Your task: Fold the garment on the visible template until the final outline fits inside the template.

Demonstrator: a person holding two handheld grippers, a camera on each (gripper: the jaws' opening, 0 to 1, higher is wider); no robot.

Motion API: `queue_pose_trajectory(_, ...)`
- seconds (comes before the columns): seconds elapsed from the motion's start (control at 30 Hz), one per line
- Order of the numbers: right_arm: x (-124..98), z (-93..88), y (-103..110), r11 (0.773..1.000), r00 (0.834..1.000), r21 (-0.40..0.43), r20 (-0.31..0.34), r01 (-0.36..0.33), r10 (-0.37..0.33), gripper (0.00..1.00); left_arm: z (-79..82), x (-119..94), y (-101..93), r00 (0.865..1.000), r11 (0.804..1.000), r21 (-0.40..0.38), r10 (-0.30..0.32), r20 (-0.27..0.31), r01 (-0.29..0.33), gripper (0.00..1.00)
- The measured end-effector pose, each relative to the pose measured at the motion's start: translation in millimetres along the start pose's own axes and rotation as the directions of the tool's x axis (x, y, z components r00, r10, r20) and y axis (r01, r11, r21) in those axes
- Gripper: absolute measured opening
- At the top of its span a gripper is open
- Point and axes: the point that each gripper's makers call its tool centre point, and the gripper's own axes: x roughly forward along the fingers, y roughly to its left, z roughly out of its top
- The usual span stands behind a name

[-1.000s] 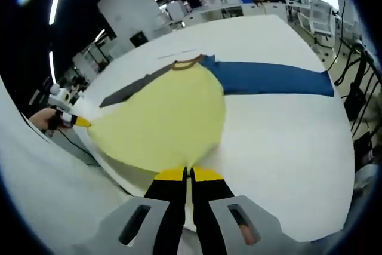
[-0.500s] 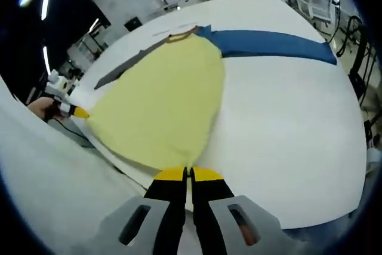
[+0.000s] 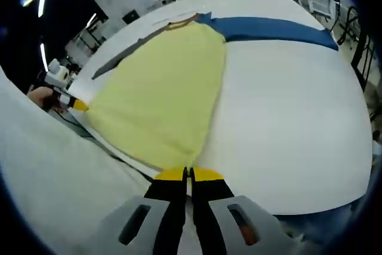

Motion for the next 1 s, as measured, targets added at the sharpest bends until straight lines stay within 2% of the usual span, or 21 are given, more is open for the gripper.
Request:
queue_pose_trajectory(0.43, 2, -8.1, 0, 1.000, 1.000, 0.001, -0.024, 0.008, -0.008, 0.03, -8.2, 5, 2.5, 0.999, 1.000, 0.023, 0.010, -0.043, -0.009, 0.00)
queue_pose_trajectory(1.0, 3, -11.5, 0, 1.000, 0.999, -0.004, -0.044, 0.011, -0.011, 0.03, -12.6, 9, 3.7, 0.997, 1.000, 0.014, -0.004, -0.074, 0.005, 0.00)
